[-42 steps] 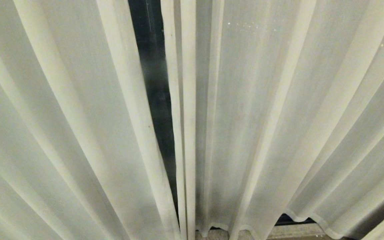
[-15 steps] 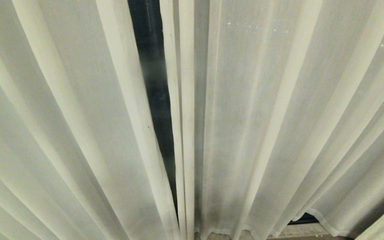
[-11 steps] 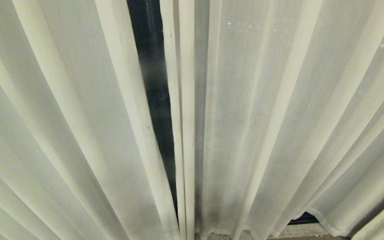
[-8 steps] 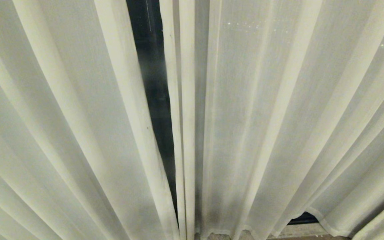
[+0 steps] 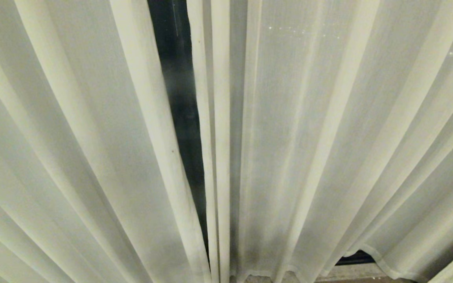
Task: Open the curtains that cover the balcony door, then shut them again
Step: Pull the inner curtains open on both sides
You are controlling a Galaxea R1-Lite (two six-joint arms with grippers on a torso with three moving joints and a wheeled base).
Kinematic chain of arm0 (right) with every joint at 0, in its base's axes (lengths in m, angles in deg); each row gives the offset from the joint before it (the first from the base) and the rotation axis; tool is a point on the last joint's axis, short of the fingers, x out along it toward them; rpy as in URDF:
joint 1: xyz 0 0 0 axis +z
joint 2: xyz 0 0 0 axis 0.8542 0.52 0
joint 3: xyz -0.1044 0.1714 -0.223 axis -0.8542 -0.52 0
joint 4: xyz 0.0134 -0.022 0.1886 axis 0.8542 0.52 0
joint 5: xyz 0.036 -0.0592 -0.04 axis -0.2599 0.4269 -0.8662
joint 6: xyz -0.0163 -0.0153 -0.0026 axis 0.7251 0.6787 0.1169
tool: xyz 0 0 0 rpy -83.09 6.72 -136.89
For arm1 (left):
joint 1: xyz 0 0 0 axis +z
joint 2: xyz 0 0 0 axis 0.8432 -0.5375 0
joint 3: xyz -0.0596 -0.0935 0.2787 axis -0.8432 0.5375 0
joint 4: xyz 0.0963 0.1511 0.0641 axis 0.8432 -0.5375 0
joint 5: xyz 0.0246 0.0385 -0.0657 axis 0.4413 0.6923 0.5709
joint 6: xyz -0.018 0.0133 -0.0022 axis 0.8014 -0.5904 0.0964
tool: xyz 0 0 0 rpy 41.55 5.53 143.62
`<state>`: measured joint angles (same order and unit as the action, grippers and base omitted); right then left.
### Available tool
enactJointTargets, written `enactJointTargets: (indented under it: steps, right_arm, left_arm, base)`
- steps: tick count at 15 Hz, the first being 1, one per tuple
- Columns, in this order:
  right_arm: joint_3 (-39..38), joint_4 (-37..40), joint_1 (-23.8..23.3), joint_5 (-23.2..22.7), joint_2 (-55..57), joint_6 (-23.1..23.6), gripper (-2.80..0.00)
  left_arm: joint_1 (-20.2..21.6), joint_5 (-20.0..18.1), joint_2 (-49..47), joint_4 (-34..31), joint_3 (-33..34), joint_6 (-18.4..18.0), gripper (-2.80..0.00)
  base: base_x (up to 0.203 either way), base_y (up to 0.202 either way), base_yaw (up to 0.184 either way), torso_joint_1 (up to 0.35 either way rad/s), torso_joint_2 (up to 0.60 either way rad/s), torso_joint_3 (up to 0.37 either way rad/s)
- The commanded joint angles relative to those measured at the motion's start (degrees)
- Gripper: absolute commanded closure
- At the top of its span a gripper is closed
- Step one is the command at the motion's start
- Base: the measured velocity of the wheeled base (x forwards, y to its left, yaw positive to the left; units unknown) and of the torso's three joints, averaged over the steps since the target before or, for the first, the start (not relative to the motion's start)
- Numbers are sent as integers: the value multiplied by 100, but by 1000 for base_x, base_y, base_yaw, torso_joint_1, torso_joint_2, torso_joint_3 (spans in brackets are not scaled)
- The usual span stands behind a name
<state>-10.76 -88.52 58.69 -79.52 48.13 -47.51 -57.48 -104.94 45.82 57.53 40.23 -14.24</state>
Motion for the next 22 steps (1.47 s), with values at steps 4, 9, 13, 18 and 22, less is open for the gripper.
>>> enactJointTargets:
  steps: [4,9,13,18,22]
  right_arm:
    - [-1,2,1,-3,-2,5,0]
    - [-1,2,-2,-3,-2,5,0]
    - [-1,2,-2,-3,-2,5,0]
    - [-1,2,6,-3,-2,5,0]
    - [-1,2,-2,-3,-2,5,0]
  left_arm:
    - [-489,-684,-2823,336,-1769,-43,-280]
    - [-1133,-476,-3941,490,-2946,103,-280]
    - [-1472,-10,-4678,604,-3633,113,-280]
    - [-1576,322,-5739,780,-4734,104,-280]
    - [-1575,901,-6469,794,-5519,80,-280]
  base:
    - [0,0,0,0,0,0]
    - [0,0,0,0,0,0]
    - [0,0,0,0,0,0]
    - [0,0,0,0,0,0]
    - [0,0,0,0,0,0]
